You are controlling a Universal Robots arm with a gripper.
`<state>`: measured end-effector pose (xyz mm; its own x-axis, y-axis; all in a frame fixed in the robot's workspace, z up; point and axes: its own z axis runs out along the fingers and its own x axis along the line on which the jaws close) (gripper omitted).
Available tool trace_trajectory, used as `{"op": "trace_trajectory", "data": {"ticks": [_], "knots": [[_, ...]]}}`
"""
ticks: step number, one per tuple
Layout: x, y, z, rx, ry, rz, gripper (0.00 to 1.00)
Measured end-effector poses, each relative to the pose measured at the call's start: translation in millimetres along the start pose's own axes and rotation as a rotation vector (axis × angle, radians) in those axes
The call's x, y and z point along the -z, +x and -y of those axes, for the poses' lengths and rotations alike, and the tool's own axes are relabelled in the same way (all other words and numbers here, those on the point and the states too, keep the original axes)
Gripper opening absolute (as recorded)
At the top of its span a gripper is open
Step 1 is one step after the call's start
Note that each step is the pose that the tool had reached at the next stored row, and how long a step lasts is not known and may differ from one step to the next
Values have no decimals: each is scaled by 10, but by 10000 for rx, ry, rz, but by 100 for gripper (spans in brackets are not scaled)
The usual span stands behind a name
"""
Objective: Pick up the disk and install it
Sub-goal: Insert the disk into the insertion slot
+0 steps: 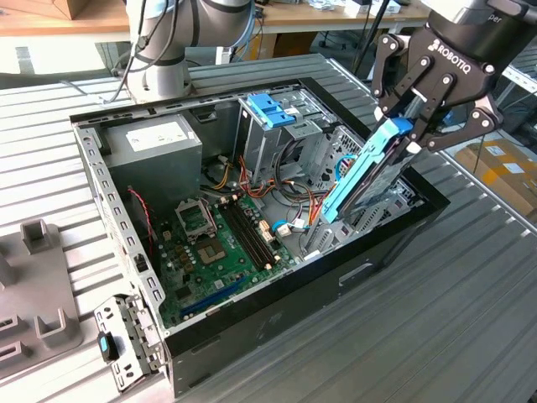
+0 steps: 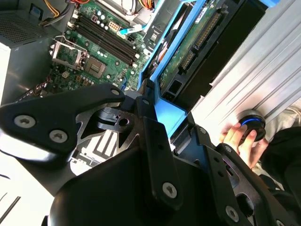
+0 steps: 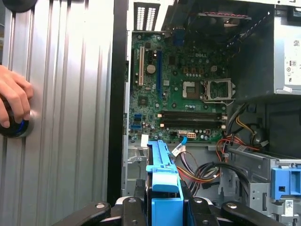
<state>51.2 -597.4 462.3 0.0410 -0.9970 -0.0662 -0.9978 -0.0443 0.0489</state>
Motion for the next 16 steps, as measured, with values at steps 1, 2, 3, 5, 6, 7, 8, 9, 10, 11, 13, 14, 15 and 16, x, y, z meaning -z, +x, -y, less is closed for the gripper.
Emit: {"op": "trace_trajectory", "data": {"ticks": [1, 2, 3, 5, 6, 7, 8, 9, 10, 11, 13, 14, 15, 16], "knots": [[12, -4, 1, 24, -1, 0, 37], [29, -7, 1, 44, -2, 0, 37], [44, -12, 4, 67, -4, -1, 37], [44, -29, 17, 103, -7, 0, 37], [44, -38, 22, 116, -9, -3, 37], [42, -52, 27, 127, -11, -3, 37], [40, -66, 34, 143, -14, -4, 37], [38, -77, 41, 158, -16, -5, 37], [34, -88, 53, 177, -23, -4, 37], [30, -89, 68, 186, -33, -3, 37], [28, -88, 90, 189, -51, -6, 37], [25, -88, 98, 188, -56, -4, 37], [22, -87, 112, 189, -66, -4, 37], [19, -86, 124, 190, -74, -4, 37]]}}
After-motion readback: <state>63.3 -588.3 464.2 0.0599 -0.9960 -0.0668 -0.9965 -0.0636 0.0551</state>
